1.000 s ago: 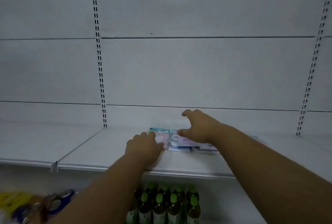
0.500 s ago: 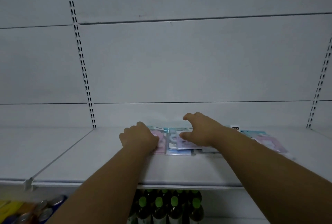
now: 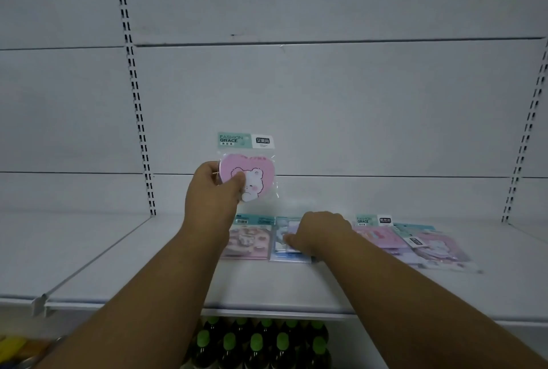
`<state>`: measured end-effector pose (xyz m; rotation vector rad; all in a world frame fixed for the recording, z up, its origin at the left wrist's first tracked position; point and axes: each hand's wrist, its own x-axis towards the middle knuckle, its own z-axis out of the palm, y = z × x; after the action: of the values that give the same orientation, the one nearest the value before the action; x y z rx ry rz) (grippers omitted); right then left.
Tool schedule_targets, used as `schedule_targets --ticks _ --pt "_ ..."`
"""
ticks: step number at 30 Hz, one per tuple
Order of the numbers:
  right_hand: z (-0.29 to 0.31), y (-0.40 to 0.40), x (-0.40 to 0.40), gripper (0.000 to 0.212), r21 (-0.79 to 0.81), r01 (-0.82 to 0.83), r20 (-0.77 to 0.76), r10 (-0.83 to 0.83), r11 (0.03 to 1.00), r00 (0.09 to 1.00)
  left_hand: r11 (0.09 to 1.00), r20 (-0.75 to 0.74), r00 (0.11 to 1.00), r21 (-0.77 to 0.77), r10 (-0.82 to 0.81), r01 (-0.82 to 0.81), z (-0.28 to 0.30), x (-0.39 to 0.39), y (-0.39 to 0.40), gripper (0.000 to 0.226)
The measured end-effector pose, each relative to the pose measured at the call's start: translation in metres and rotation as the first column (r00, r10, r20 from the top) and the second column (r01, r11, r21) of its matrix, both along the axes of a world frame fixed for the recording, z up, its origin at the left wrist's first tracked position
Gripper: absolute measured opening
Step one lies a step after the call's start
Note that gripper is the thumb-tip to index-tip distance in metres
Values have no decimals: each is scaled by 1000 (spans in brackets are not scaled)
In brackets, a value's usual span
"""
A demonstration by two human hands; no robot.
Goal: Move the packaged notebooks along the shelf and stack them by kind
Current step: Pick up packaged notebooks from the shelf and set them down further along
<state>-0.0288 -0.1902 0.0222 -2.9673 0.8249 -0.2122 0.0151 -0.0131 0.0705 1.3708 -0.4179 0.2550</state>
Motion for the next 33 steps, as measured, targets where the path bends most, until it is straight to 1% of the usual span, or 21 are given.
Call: schedule_targets --ticks 2,4,6,8,9,11,12,14,17,19,21,23,26,28,31,33 --pt "2 -1 0 60 94 1 69 -7 996 998 997 -27 998 -55 -54 52 2 -5 4 15" --pt "3 0 -1 59 222 -18 171 -21 975 985 991 -53 993 -89 -108 103 0 -8 5 16" --pt "5 1 0 41 321 -76 309 -29 944 950 986 -70 987 -97 -145 138 -3 -9 6 16" --pt "8 -1 -3 18 380 -158 481 -48 911 876 984 -72 984 -84 -162 156 -6 -8 4 15" --pt "11 -3 -6 11 412 -197 568 -82 890 819 982 -71 982 -81 -176 170 -7 -7 2 15" --pt "18 -8 -16 8 505 -263 694 -206 822 690 972 -62 973 -82 -223 218 -8 -7 -3 15" --pt "22 -11 -23 9 545 -282 721 -270 789 638 964 -57 964 -84 -259 253 -9 -7 -7 15" --pt "30 -18 -41 11 581 -285 741 -351 762 572 940 -62 939 -69 -339 335 -11 -8 -18 14" --pt "42 -37 -77 9 539 -237 786 -382 808 487 892 -66 889 -54 -452 450 -14 -16 -42 13" --pt "47 -50 -108 8 519 -205 811 -403 830 424 871 -40 870 -35 -491 490 -17 -27 -64 13" --pt "50 -60 -145 8 507 -163 823 -420 846 382 848 -53 847 -45 -529 527 -18 -52 -84 14" --pt "51 -76 -183 10 494 -130 837 -430 860 337 803 -72 800 -63 -596 593 -16 -80 -109 15" --pt "53 -103 -244 14 497 -58 838 -461 866 293 731 -55 729 -59 -683 680 -13 -129 -153 15" --pt "50 -128 -286 9 505 -13 832 -483 863 272 695 -40 694 -60 -719 716 -13 -165 -184 14" --pt "47 -174 -351 4 500 8 840 -487 866 241 656 -47 655 -41 -755 753 -17 -223 -236 15" --pt "47 -205 -394 4 498 16 839 -486 867 243 623 -66 619 -61 -782 780 -19 -263 -273 15"
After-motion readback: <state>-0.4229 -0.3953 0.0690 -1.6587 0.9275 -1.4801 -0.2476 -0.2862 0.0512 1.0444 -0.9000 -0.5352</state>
